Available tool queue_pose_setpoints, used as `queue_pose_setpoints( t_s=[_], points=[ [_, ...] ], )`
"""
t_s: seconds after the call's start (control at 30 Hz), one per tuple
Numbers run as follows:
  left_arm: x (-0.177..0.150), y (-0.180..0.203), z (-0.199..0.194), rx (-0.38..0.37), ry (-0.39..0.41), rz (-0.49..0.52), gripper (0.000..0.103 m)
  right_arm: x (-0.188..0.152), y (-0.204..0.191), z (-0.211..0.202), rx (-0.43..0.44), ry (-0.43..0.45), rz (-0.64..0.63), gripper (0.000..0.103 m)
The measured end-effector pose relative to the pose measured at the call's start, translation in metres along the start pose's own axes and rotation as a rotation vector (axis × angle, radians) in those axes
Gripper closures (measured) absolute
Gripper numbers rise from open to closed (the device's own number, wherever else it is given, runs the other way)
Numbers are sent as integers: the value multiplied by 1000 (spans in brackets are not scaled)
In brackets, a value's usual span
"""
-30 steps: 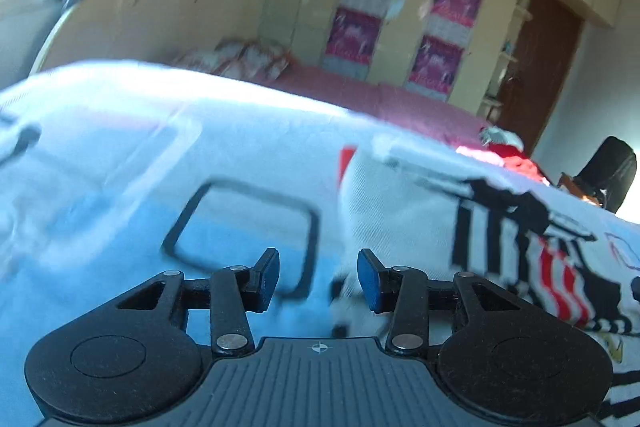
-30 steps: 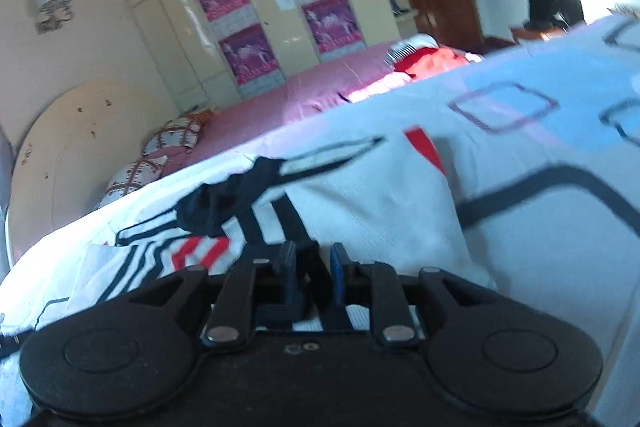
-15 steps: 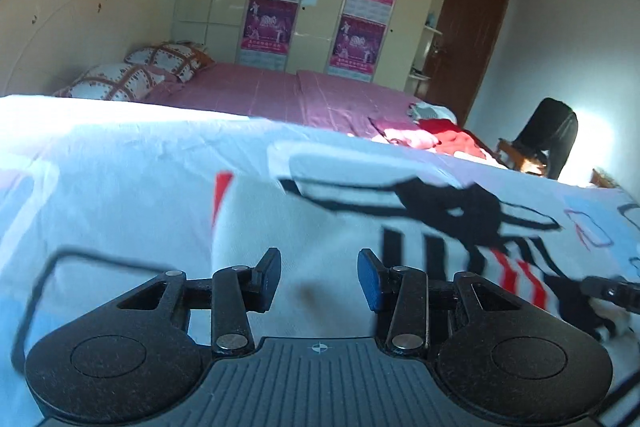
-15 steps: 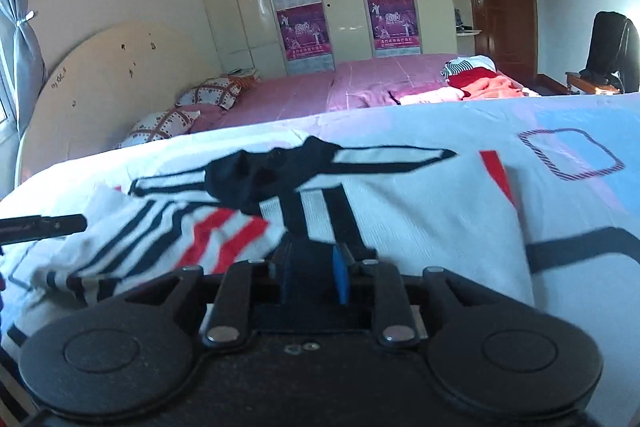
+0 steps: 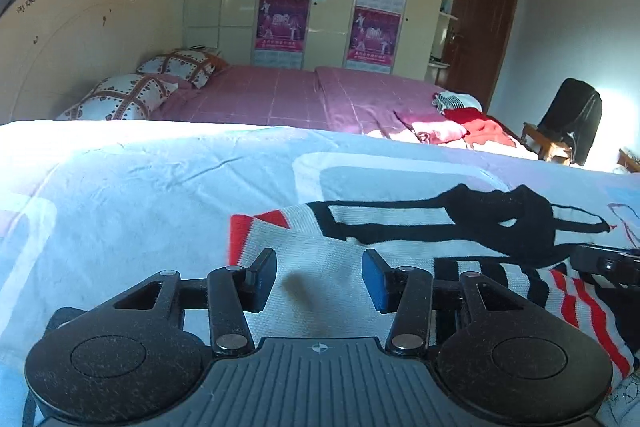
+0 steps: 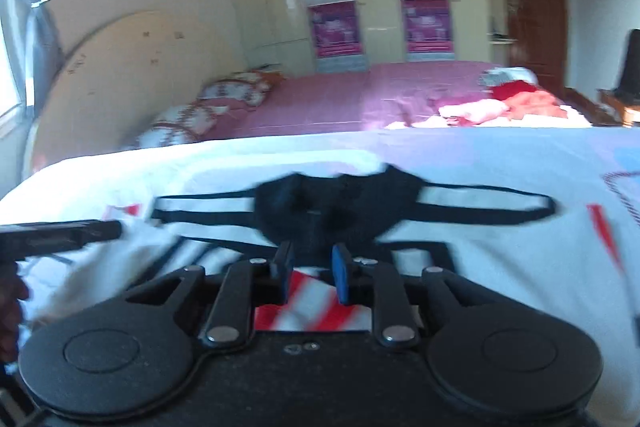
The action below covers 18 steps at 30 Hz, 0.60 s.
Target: Fold small clothes
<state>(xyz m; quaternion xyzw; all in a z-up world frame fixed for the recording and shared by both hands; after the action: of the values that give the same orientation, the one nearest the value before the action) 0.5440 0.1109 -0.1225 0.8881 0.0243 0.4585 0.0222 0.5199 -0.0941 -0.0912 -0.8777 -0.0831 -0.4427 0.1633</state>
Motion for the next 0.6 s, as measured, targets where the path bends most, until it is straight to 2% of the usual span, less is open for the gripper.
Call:
queue_pose_setpoints(
  t_s=[0.07, 0.13, 0.23, 0.37, 0.43, 0.47, 0.5, 0.57, 0.6],
  points=[
    [-6, 4, 8, 19, -33, 17, 56, -1, -21, 16, 86, -43, -46, 84],
    [-12, 4, 9, 27, -25, 20, 53, -10, -25, 37, 28, -111, -78, 85],
    [-11, 3, 7, 29, -27, 26, 51, -10, -18, 36, 27, -88, -24, 87],
    [-14, 0, 3, 24, -19, 19, 48, -11, -24, 22, 12, -64, -58, 82],
    [-15, -3, 2, 21, -18, 14, 48, -17, -16, 22, -9, -72, -76, 85],
    [-14, -5, 1, 19, -20, 14, 48, -16, -8, 19, -10, -70, -50, 90],
    [-14, -8, 0, 31, -20, 17, 48, -13, 1, 14, -45, -64, -35, 91],
    [-15, -15, -5, 33, -26, 10, 47, -9, 23, 6, -147, -53, -4, 81],
    [-14, -19, -9, 63, -40, 1, 42, -9, 36, 2, -166, -60, 23, 84]
  ],
)
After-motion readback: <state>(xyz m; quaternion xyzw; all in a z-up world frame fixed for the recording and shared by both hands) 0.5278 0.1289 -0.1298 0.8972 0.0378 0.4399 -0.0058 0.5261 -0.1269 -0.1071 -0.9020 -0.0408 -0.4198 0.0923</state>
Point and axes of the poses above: each gripper's, at about its wrist camera, not at the fingertips, and z roughly the way its jaws point, y to its right, x to its top, the point moved 3 cm from there along z, roughly the way its jaws point, and after that the axes turned 3 degrees about z, right-handed, at the moved point
